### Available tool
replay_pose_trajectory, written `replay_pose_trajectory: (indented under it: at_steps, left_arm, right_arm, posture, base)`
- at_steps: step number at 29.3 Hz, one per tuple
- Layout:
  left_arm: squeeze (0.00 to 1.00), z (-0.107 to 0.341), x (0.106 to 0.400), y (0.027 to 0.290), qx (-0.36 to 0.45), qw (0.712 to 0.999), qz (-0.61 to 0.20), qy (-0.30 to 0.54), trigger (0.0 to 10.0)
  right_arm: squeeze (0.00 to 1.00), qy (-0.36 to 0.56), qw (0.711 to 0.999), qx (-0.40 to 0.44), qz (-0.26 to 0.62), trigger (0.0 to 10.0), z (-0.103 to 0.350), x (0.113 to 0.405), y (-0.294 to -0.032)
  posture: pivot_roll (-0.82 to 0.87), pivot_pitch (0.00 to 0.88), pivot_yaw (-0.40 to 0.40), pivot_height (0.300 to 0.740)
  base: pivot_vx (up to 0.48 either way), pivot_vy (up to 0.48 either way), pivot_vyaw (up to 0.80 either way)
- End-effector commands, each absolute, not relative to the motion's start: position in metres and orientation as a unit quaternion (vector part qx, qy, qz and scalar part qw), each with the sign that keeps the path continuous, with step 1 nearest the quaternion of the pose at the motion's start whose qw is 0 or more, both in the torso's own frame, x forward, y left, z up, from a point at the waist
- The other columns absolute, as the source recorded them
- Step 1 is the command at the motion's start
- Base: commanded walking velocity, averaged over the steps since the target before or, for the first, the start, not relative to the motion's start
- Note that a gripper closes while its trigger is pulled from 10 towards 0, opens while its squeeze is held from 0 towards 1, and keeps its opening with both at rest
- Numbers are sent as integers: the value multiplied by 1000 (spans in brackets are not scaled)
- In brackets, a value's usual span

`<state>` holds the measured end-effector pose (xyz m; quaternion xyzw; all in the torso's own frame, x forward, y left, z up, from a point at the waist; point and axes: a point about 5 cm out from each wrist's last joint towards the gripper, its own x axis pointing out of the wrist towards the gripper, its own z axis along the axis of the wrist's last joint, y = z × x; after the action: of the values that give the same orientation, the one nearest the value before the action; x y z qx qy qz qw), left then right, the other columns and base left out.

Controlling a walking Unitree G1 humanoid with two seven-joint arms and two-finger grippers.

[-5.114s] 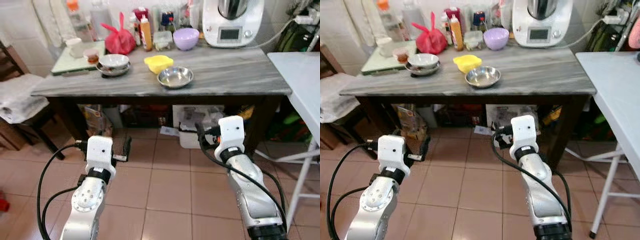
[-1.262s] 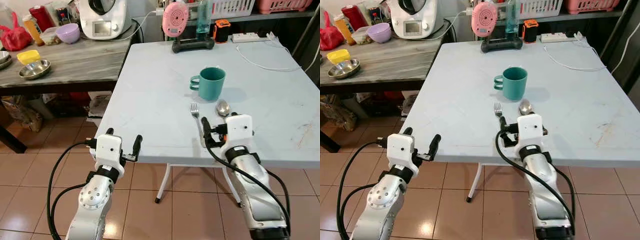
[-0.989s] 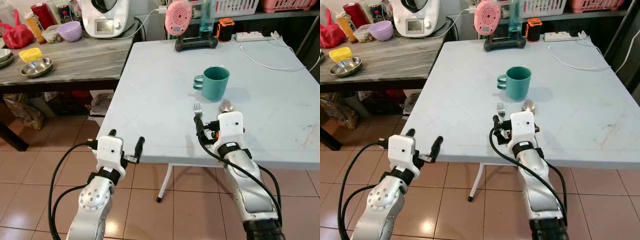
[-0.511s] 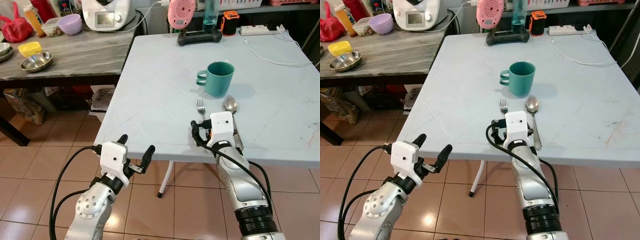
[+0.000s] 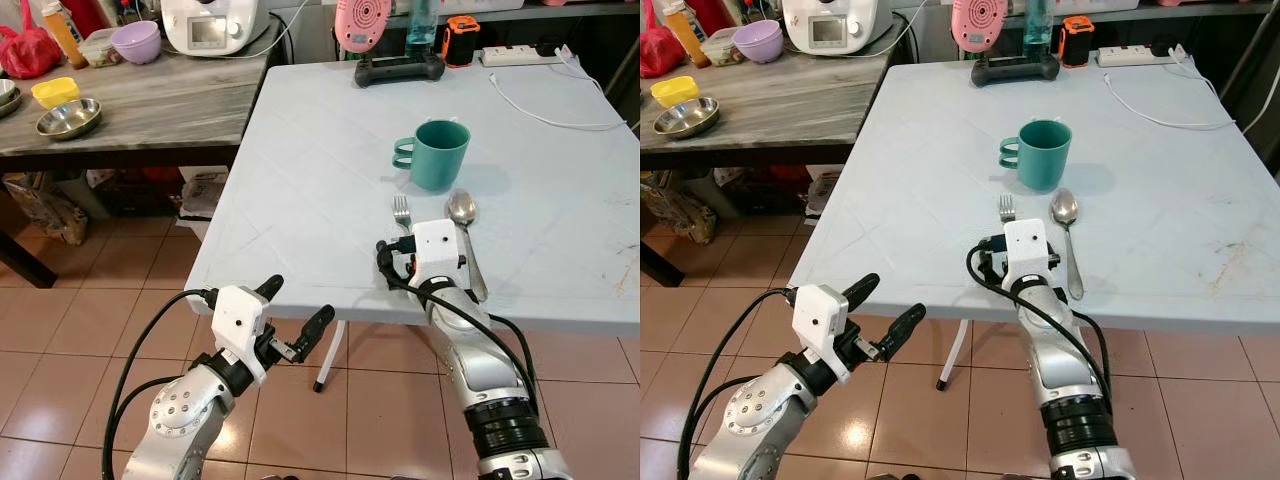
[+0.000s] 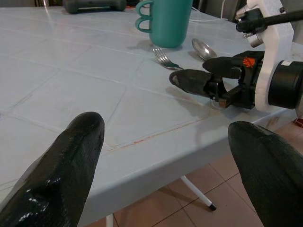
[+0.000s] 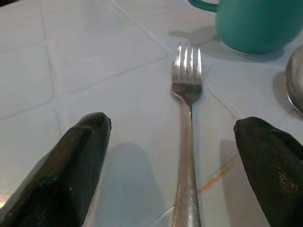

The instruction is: Setting the table

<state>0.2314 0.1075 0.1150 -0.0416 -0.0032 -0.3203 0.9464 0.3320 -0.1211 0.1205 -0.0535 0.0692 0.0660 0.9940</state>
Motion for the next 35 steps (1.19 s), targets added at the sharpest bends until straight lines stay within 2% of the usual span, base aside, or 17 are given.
replay_pose_trajectory:
  at_steps: [1, 7, 10, 25, 26, 27, 35]
  left_arm:
    - [0, 115, 231, 108, -35, 946, -322, 0, 10000]
    - [0, 115, 231, 107, -39, 945, -324, 2, 10000]
    - [0, 115, 230, 107, -36, 943, -330, 4, 10000]
    - [0, 115, 235, 102, -40, 942, -332, -1, 10000]
    - [0, 115, 236, 102, -40, 943, -331, -1, 10000]
    - [0, 115, 236, 102, -40, 943, -331, -1, 10000]
    - [0, 114, 233, 104, -34, 934, -356, 4, 10000]
  right_arm:
    - [0, 64, 994, -52, 67, 10000, 123, 334, -118]
    - [0, 75, 993, -54, 68, 10000, 120, 336, -119]
    - [0, 94, 992, -25, 77, 10000, 116, 336, -119]
    - [0, 110, 992, -25, 56, 10000, 113, 344, -124]
    - [0, 112, 992, -23, 56, 7294, 113, 345, -124]
    - [0, 114, 992, -21, 54, 0, 113, 346, -124]
    - [0, 124, 991, 7, 54, 0, 114, 350, -120]
  posture:
    - [-119, 120, 104, 740]
    - [-118, 121, 103, 740]
    - [-119, 121, 101, 740]
    - [-128, 112, 98, 740]
    - [-125, 111, 96, 740]
    - [-125, 111, 96, 740]
    - [-121, 108, 94, 740]
  base:
    - [0, 0, 0]
    - [0, 0, 0]
    - [0, 0, 0]
    - [0, 0, 0]
    - [0, 0, 0]
    - [0, 0, 0]
    - [0, 0, 0]
